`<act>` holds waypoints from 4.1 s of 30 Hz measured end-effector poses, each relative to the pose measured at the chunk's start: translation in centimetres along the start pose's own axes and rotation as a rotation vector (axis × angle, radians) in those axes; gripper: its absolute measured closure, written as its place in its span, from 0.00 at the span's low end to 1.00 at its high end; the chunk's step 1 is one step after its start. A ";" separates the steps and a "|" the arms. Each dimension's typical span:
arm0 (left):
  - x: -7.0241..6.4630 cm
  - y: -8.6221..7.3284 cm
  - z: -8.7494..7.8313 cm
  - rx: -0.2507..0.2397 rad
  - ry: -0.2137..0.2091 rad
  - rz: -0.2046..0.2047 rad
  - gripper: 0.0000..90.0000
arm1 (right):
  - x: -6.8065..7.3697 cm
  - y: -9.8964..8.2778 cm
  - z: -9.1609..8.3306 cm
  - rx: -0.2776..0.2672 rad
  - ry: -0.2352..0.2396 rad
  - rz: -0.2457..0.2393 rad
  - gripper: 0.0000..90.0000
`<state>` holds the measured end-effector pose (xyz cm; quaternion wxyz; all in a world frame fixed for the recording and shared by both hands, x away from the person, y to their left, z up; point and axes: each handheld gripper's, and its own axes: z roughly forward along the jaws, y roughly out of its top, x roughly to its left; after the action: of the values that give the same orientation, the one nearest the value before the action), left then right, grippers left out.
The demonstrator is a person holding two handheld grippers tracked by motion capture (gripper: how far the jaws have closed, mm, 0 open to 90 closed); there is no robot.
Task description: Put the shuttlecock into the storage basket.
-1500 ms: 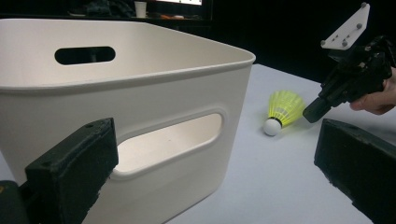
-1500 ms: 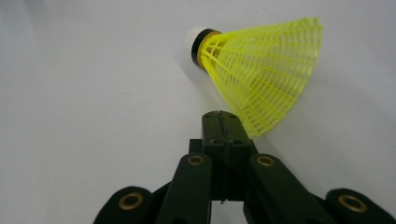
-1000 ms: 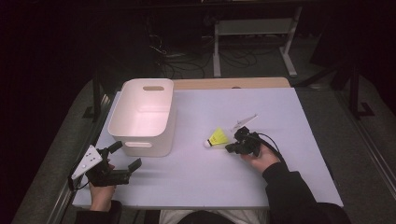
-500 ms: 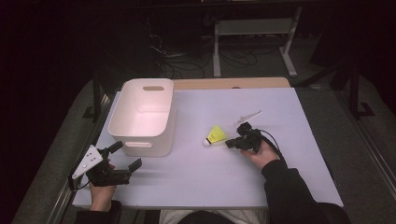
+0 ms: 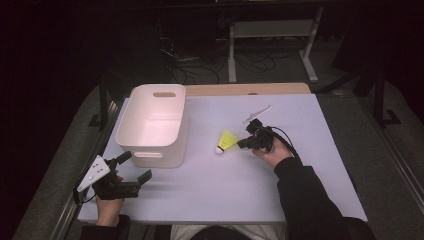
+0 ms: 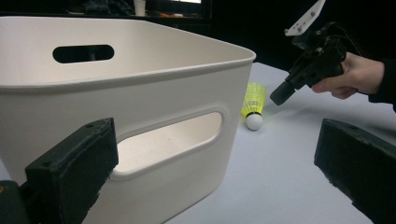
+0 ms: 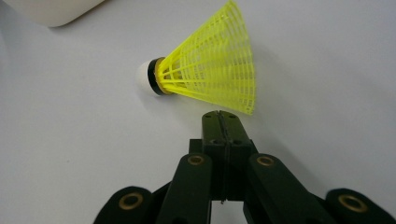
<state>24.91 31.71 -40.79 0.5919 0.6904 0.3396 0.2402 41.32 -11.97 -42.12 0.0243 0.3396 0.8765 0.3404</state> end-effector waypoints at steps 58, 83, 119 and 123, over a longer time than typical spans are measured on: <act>0.0 0.0 0.0 0.002 -0.004 -0.001 0.00 | 0.1 7.1 6.9 -0.001 0.027 0.024 0.99; 0.0 0.0 0.0 0.003 -0.005 0.000 0.00 | 1.5 8.0 7.2 -0.022 0.068 -0.001 0.98; 0.0 0.0 0.0 0.001 -0.008 -0.001 0.00 | 5.0 8.3 4.4 -0.047 0.026 -0.033 0.17; 0.0 0.0 0.0 0.002 -0.009 -0.002 0.00 | 5.2 8.2 4.8 -0.033 0.033 -0.028 0.06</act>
<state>24.88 31.73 -40.79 0.5928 0.6918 0.3380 0.2363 43.37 -1.60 -39.75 0.0202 0.3213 0.8757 0.3599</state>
